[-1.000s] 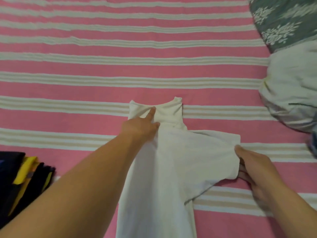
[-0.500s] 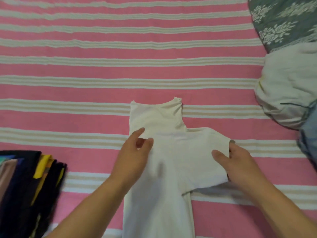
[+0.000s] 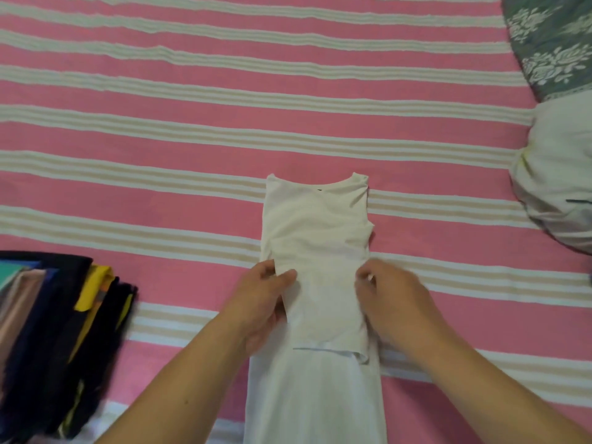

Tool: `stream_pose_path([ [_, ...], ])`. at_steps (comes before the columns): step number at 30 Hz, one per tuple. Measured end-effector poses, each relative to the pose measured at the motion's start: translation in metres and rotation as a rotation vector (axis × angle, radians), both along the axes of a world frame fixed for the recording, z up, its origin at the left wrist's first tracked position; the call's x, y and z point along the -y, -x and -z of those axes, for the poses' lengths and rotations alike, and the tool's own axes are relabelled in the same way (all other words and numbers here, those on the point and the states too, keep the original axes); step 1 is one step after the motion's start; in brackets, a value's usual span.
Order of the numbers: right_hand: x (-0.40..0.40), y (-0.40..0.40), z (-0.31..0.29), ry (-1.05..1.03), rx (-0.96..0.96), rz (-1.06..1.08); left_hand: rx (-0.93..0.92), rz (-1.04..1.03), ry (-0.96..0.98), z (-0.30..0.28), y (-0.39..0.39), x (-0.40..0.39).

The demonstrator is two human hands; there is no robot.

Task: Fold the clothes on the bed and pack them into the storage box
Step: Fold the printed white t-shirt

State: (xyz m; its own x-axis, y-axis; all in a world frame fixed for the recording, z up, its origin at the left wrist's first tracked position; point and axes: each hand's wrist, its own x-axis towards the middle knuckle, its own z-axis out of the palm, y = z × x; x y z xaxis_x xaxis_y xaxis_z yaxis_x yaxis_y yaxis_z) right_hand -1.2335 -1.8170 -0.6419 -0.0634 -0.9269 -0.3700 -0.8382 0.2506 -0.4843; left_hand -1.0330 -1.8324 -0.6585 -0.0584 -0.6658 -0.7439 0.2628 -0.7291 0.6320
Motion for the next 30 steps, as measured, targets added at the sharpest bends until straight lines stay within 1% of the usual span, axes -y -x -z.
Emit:
stream_pose_path([
  [2, 0.027, 0.009, 0.011, 0.128, 0.031, 0.067, 0.086, -0.001, 0.015, 0.001, 0.002, -0.002],
  [3, 0.043, 0.011, 0.014, 0.129, 0.1, 0.109, 0.172, 0.03, 0.009, 0.001, 0.002, -0.003],
  [5, 0.071, 0.014, 0.02, 0.054, 0.22, 0.201, 0.457, 0.17, 0.011, 0.002, -0.002, -0.003],
  [6, 0.082, 0.014, 0.024, 0.014, 0.232, 0.208, 0.622, 0.254, 0.036, 0.002, -0.005, -0.001],
  [8, 0.096, 0.016, 0.026, -0.04, 0.22, 0.213, 0.969, 0.405, 0.165, -0.002, -0.012, 0.014],
  [9, 0.101, 0.016, 0.026, -0.059, 0.233, 0.234, 1.094, 0.435, 0.237, -0.003, -0.015, 0.026],
  [10, 0.106, 0.015, 0.025, -0.058, 0.255, 0.256, 1.141, 0.421, 0.282, -0.003, -0.019, 0.042],
  [11, 0.111, 0.013, 0.026, -0.064, 0.267, 0.269, 1.11, 0.387, 0.291, -0.002, -0.021, 0.06],
  [13, 0.123, 0.012, 0.033, -0.051, 0.307, 0.289, 0.942, 0.333, 0.244, 0.002, -0.022, 0.097],
  [14, 0.13, 0.012, 0.036, -0.065, 0.362, 0.322, 0.858, 0.327, 0.23, 0.006, -0.021, 0.113],
  [16, 0.144, 0.012, 0.04, -0.169, 0.483, 0.399, 0.691, 0.333, 0.221, 0.011, -0.021, 0.134],
  [18, 0.145, 0.014, 0.032, -0.286, 0.582, 0.387, 0.515, 0.306, 0.224, 0.01, -0.023, 0.135],
  [19, 0.139, 0.016, 0.025, -0.277, 0.652, 0.368, 0.43, 0.271, 0.258, 0.004, -0.025, 0.129],
  [21, 0.109, 0.022, 0.004, -0.14, 0.793, 0.345, 0.284, 0.21, 0.355, -0.014, -0.033, 0.099],
  [23, 0.06, 0.027, -0.019, 0.039, 0.801, 0.294, 0.195, 0.232, 0.425, -0.034, -0.048, 0.056],
  [25, 0.007, 0.031, -0.026, 0.134, 0.686, 0.193, 0.218, 0.316, 0.463, -0.04, -0.064, 0.007],
  [26, -0.019, 0.033, -0.024, 0.141, 0.59, 0.128, 0.282, 0.374, 0.478, -0.034, -0.071, -0.017],
  [27, -0.041, 0.035, -0.016, 0.109, 0.498, 0.072, 0.385, 0.45, 0.5, -0.026, -0.077, -0.039],
  [28, -0.062, 0.035, -0.006, 0.057, 0.436, 0.001, 0.525, 0.562, 0.519, -0.015, -0.084, -0.06],
  [29, -0.081, 0.036, 0.006, 0.007, 0.343, -0.097, 0.664, 0.721, 0.574, -0.005, -0.089, -0.078],
  [30, -0.095, 0.036, 0.014, -0.03, 0.239, -0.204, 0.824, 0.933, 0.679, 0.008, -0.095, -0.092],
])
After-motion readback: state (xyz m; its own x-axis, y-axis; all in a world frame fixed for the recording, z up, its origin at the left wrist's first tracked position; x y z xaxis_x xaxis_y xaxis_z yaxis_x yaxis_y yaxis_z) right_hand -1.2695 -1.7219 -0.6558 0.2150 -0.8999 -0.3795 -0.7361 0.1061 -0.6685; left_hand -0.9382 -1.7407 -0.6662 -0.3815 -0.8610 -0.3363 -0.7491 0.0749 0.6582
